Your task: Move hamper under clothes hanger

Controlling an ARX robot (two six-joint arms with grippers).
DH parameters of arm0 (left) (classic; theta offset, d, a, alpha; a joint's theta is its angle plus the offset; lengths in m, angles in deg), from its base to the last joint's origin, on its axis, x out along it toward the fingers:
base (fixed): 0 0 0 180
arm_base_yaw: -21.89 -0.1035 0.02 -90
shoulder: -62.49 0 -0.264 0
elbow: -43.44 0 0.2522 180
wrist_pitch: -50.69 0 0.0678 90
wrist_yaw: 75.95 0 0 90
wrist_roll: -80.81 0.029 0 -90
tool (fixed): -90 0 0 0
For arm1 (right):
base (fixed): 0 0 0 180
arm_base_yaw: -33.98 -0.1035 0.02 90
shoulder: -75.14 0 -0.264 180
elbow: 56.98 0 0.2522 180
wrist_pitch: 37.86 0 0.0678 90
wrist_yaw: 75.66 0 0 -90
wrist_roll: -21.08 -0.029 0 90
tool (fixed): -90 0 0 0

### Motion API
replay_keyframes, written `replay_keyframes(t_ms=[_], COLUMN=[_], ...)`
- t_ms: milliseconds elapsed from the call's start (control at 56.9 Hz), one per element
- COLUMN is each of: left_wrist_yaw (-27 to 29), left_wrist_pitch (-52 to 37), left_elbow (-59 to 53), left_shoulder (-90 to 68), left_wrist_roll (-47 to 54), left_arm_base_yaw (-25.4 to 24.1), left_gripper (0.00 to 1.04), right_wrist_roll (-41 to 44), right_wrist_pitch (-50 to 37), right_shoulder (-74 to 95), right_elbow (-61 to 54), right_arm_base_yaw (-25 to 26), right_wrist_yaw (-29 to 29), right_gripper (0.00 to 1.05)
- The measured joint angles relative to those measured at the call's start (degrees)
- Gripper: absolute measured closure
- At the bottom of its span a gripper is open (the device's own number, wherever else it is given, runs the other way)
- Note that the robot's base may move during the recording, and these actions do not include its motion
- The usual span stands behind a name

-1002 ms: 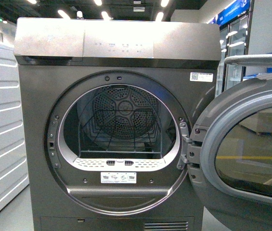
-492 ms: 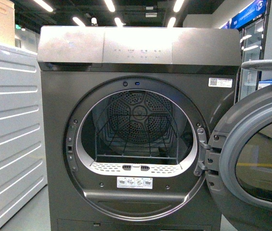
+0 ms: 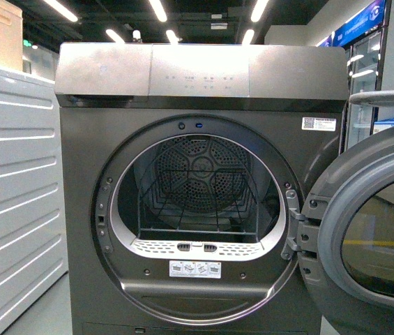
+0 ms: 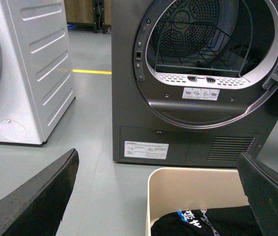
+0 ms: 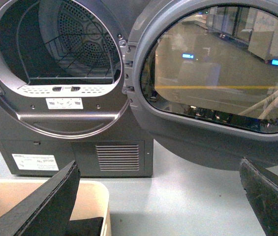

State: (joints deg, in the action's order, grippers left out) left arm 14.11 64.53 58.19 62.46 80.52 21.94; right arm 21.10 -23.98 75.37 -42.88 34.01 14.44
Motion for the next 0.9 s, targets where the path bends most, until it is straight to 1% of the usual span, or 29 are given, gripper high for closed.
replay_keyframes(t_ms=[264, 299, 317, 334, 352, 387, 422, 457, 545, 703, 827, 897], left_wrist_yaw=[0.0, 3.63, 5.84, 8.26, 9.7, 10.49, 10.05, 9.68, 7.65, 4.39, 4.35, 4.44], left_wrist_pitch=[0.02, 3.08, 6.21, 8.15, 9.25, 9.9, 9.64, 8.11, 1.68, -11.13, -22.8, -26.62], left_elbow=[0.02, 0.94, 1.99, 2.73, 3.15, 3.58, 3.91, 4.85, 7.37, 9.94, 12.96, 14.71], left_shoulder=[0.0, -1.16, -2.82, -4.46, -5.77, -8.79, -10.75, -13.97, -22.27, -40.72, -58.4, -66.49], left_wrist_roll=[0.0, -1.84, -3.06, -4.5, -5.01, -6.25, -6.86, -7.23, -7.13, -7.15, -6.08, -5.33], left_arm_base_yaw=[0.0, 1.11, 2.23, 2.97, 3.39, 3.89, 3.87, 3.34, 0.74, -1.92, -1.4, -0.66], left_gripper=[0.07, 0.07, 0.07, 0.07, 0.07, 0.07, 0.07, 0.07, 0.07, 0.07, 0.07, 0.07], right_wrist_roll=[0.0, -0.33, -2.1, -2.89, -4.48, -7.1, -9.16, -10.05, -10.84, -10.58, -10.38, -10.34], right_wrist_pitch=[0.0, 0.28, 3.72, 5.22, 8.09, 11.87, 12.46, 11.74, 6.03, -5.9, -15.96, -19.8], right_shoulder=[0.0, 0.17, 1.44, 2.23, 4.13, 8.11, 11.3, 13.88, 20.37, 35.95, 52.09, 60.35], right_elbow=[0.0, 0.04, 1.25, 1.92, 3.19, 5.14, 5.86, 6.29, 7.65, 9.2, 11.58, 13.55], right_arm_base_yaw=[0.0, -0.17, -1.42, -2.08, -3.26, -4.76, -4.87, -4.59, -2.91, -2.05, -0.92, -0.04], right_wrist_yaw=[0.0, -0.79, -5.07, -6.84, -10.38, -15.91, -17.81, -17.77, -14.62, -10.32, -7.15, -5.97], right_gripper=[0.08, 0.08, 0.08, 0.08, 0.08, 0.08, 0.08, 0.08, 0.08, 0.08, 0.08, 0.08])
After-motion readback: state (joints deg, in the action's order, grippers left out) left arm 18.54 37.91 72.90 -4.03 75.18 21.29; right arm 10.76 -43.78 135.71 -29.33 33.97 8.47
